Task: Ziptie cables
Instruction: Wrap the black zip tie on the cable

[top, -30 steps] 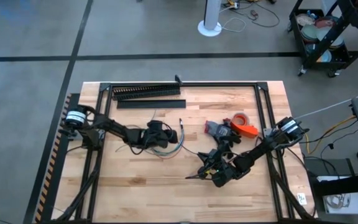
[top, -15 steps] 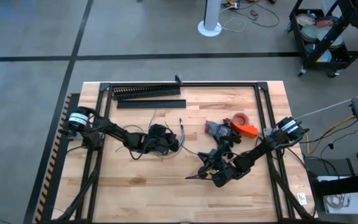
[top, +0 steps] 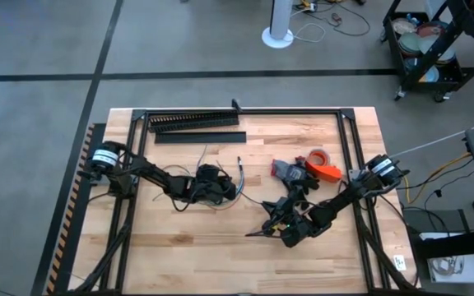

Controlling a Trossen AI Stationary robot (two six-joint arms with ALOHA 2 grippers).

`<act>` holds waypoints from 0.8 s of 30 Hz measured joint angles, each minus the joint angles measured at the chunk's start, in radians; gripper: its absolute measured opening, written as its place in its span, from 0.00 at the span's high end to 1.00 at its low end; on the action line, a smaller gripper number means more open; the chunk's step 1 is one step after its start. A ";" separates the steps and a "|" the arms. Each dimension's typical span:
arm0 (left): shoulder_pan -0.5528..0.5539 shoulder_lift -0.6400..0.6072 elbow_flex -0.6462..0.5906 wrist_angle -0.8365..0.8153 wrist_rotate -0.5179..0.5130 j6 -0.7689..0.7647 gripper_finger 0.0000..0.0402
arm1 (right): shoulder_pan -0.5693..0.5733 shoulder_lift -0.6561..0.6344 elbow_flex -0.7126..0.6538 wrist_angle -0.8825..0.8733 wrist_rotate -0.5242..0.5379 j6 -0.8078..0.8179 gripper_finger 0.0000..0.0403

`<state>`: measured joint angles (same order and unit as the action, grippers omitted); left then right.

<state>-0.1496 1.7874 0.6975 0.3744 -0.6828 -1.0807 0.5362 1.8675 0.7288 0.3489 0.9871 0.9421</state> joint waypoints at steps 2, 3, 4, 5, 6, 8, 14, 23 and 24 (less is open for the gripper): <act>0.000 0.000 0.000 0.000 -0.008 0.002 0.91 | 0.000 0.000 0.000 0.000 0.000 0.000 1.00; 0.000 0.000 0.000 0.000 -0.009 0.002 0.92 | 0.000 0.000 0.000 0.000 0.000 0.000 1.00; 0.000 0.000 0.000 0.000 -0.010 0.002 0.93 | 0.000 0.000 0.000 0.000 0.000 0.000 1.00; 0.000 0.000 0.000 0.000 -0.010 0.002 0.94 | 0.000 0.000 0.000 0.000 0.000 0.000 1.00; -0.001 0.000 0.000 0.000 -0.010 0.002 0.94 | 0.000 0.000 0.000 0.000 0.000 0.000 1.00; -0.002 0.000 0.000 0.000 -0.011 0.002 0.95 | 0.000 0.000 0.000 0.000 0.000 0.000 1.00; -0.013 0.000 0.000 0.001 -0.010 0.062 1.00 | 0.000 0.000 0.000 0.000 0.000 -0.002 1.00; -0.062 0.000 0.000 0.001 -0.056 0.398 1.00 | -0.006 -0.029 0.000 0.013 -0.023 -0.097 1.00; -0.066 0.000 0.000 -0.003 -0.062 0.427 1.00 | -0.008 -0.036 0.000 0.015 -0.023 -0.110 1.00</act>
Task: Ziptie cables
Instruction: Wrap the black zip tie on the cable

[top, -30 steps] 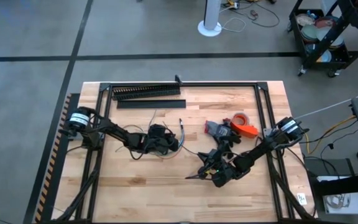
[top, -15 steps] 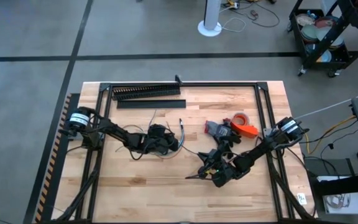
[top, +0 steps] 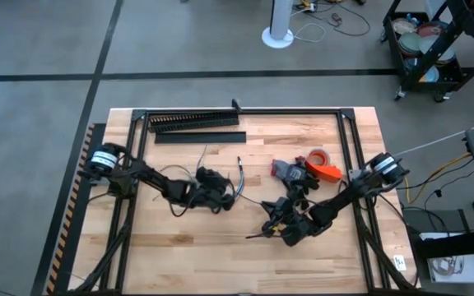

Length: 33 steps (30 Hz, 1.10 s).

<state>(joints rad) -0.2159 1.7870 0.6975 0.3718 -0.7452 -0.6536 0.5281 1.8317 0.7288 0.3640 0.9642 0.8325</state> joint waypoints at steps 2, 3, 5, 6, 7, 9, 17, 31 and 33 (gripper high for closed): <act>-0.006 0.000 0.000 -0.016 -0.005 0.045 1.00 | -0.011 -0.010 0.000 0.020 -0.002 -0.049 1.00; -0.006 0.000 0.000 -0.023 -0.006 0.063 1.00 | -0.018 -0.012 0.000 0.040 -0.004 -0.077 1.00; -0.008 0.000 0.000 -0.025 -0.008 0.107 1.00 | -0.033 -0.012 0.000 0.075 -0.008 -0.149 1.00; -0.008 0.000 0.000 -0.026 -0.010 0.135 1.00 | -0.041 -0.012 0.000 0.097 -0.019 -0.186 1.00; -0.009 0.000 0.003 -0.034 -0.021 0.166 1.00 | -0.051 -0.012 0.000 0.118 -0.026 -0.220 1.00; -0.016 0.000 0.013 -0.044 -0.052 0.232 1.00 | -0.068 -0.010 0.000 0.142 -0.030 -0.268 1.00; -0.044 -0.001 0.076 -0.047 -0.194 0.639 1.00 | -0.139 -0.010 0.000 0.200 -0.130 -0.465 1.00; -0.043 -0.001 0.105 -0.200 -0.374 0.944 1.00 | -0.241 -0.010 0.082 0.158 -0.308 -0.829 1.00; -0.043 -0.001 0.105 -0.227 -0.401 0.968 1.00 | -0.240 -0.011 0.082 0.157 -0.310 -0.879 1.00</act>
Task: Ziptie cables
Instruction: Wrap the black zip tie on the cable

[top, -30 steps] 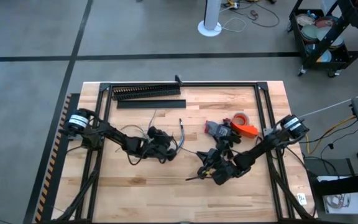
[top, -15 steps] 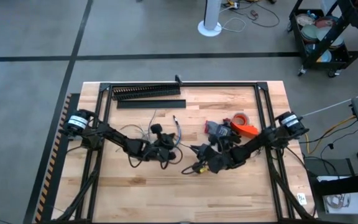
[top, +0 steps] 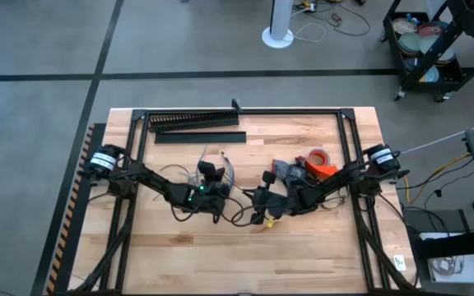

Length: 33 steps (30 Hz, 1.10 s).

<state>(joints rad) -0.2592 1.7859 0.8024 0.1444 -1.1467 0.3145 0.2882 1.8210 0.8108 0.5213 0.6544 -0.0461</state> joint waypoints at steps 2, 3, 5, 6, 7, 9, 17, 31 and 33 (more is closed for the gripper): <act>0.000 0.000 0.000 -0.006 0.001 0.010 1.00 | 0.000 0.000 0.000 0.000 0.000 -0.032 1.00; -0.001 0.000 0.000 -0.006 0.001 0.018 1.00 | -0.001 0.000 0.000 0.000 0.000 -0.047 1.00; -0.004 0.000 0.000 -0.006 0.001 0.043 1.00 | -0.001 -0.001 0.000 0.002 0.000 -0.058 1.00; -0.006 0.000 0.000 -0.006 0.001 0.058 1.00 | -0.001 -0.002 0.000 0.005 0.000 -0.060 1.00; -0.006 0.000 0.000 -0.005 0.001 0.070 1.00 | -0.004 -0.006 0.000 0.006 -0.001 -0.061 1.00; -0.006 0.000 0.000 -0.005 0.001 0.088 1.00 | -0.012 -0.016 0.002 0.007 -0.002 -0.049 1.00; 0.009 0.000 0.000 -0.005 0.002 0.102 1.00 | -0.069 -0.041 0.063 -0.100 -0.130 0.073 1.00; 0.011 0.000 0.001 0.014 -0.094 0.258 1.00 | -0.090 -0.012 0.131 -0.155 -0.131 0.137 1.00; 0.012 0.000 0.001 0.027 -0.094 0.276 1.00 | -0.095 0.008 0.126 -0.155 -0.131 0.149 1.00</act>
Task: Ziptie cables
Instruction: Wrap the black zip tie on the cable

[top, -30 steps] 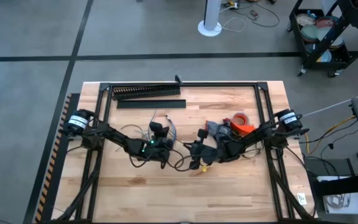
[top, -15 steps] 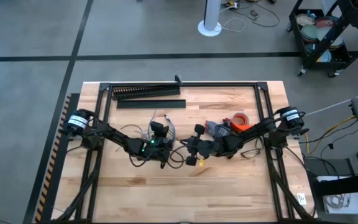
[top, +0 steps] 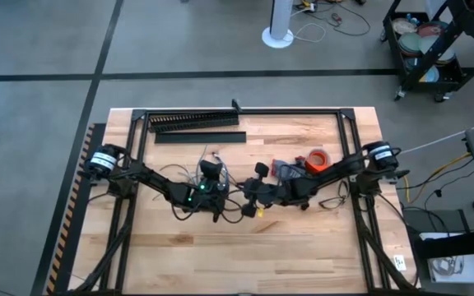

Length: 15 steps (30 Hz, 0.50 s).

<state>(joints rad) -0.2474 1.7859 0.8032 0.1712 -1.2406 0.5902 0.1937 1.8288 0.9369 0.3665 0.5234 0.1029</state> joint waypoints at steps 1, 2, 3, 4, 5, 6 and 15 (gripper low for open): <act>0.000 0.000 0.000 0.007 0.001 0.012 1.00 | -0.002 0.012 -0.002 0.001 0.000 0.010 1.00; 0.000 0.000 0.000 0.012 0.006 0.020 1.00 | -0.003 0.027 -0.003 0.001 -0.001 0.018 1.00; 0.000 0.000 0.000 0.014 0.020 0.024 1.00 | -0.003 0.042 -0.004 0.001 -0.001 0.027 1.00; 0.000 0.000 0.000 0.016 0.032 0.026 1.00 | -0.003 0.057 -0.005 0.001 -0.002 0.029 1.00; 0.000 0.000 0.000 0.020 0.040 0.028 1.00 | -0.003 0.073 -0.005 0.005 -0.001 0.030 1.00; 0.000 0.000 0.000 0.021 0.053 0.033 1.00 | -0.003 0.085 -0.005 0.009 -0.001 0.032 1.00; -0.001 0.152 0.015 0.193 0.001 0.320 1.00 | 0.023 0.108 -0.038 0.013 0.075 0.091 1.00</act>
<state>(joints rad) -0.2488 1.9375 0.8181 0.3645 -1.2398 0.9106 0.2165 1.9368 0.8984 0.3799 0.5988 0.1936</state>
